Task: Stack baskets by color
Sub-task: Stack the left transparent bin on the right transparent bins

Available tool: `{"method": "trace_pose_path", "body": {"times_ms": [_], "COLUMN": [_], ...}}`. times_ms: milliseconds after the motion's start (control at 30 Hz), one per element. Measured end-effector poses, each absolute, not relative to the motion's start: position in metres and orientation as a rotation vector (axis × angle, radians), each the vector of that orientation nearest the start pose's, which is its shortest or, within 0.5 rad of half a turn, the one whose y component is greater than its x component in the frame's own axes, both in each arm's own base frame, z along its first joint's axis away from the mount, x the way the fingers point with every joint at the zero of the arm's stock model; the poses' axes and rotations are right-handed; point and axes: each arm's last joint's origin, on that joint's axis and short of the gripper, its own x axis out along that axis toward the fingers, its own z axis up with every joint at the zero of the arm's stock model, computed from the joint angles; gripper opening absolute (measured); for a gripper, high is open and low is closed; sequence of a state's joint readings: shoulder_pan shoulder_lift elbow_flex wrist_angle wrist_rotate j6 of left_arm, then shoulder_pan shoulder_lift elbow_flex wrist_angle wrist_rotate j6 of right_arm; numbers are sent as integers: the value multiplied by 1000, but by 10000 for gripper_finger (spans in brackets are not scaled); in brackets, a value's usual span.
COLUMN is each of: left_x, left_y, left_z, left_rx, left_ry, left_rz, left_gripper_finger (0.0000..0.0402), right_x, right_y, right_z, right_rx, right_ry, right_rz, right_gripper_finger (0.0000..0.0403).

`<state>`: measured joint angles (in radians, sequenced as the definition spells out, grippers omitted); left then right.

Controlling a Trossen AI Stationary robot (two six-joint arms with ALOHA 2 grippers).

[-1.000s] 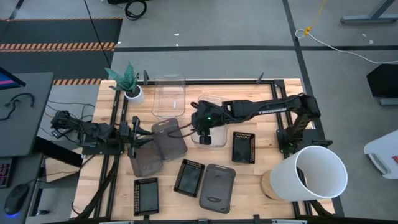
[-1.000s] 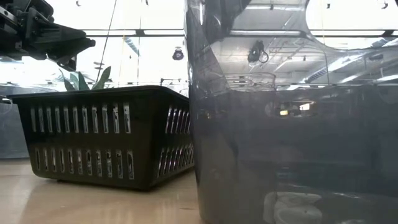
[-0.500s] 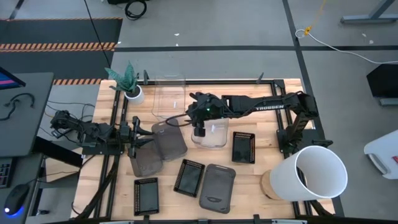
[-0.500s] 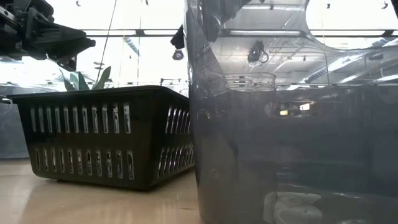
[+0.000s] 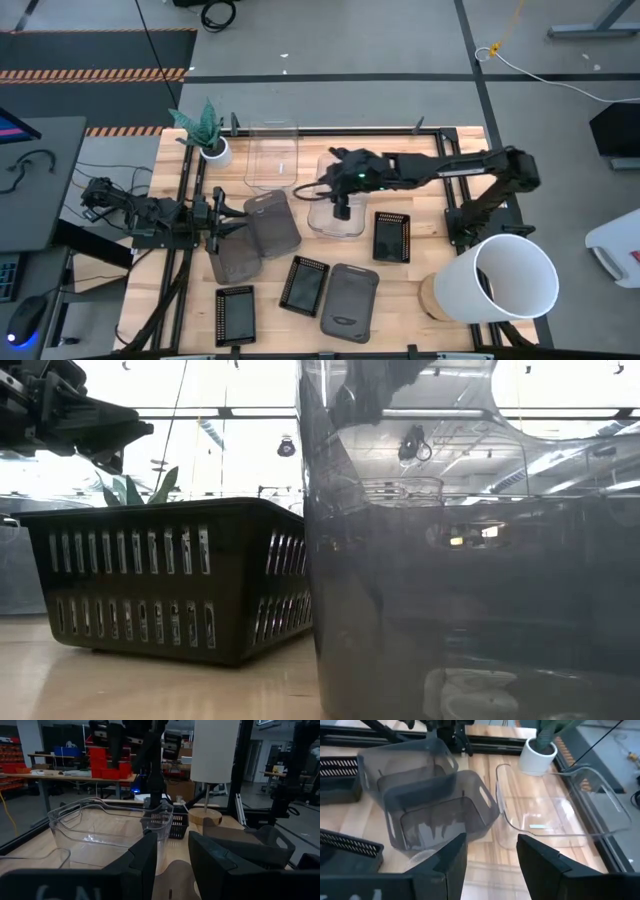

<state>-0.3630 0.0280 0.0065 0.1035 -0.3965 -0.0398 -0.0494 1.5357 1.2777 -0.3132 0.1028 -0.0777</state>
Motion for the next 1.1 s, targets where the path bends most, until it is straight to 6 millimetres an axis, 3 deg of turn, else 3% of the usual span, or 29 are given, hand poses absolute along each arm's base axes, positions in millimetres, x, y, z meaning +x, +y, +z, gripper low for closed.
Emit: {"method": "trace_pose_path", "body": {"times_ms": [300, 567, 800, 1100], "left_x": [94, 94, 94, 94], "left_y": [-24, -24, -24, -24], "left_z": [173, 173, 173, 173], "left_rx": [-69, -69, -69, -69], "left_ry": [-74, -74, -74, -74], "left_rz": [31, 32, 32, 32], "left_gripper_finger": [119, 119, 119, 119], "right_x": [285, 244, 237, 227], "right_y": [-23, -13, -5, 24], "right_z": [306, 292, 271, 254], "right_rx": [-85, -19, 81, 200], "right_ry": [469, 411, 467, 649], "right_rz": [-160, -147, -142, -112], "right_gripper_finger": [176, 176, 176, 176]}}
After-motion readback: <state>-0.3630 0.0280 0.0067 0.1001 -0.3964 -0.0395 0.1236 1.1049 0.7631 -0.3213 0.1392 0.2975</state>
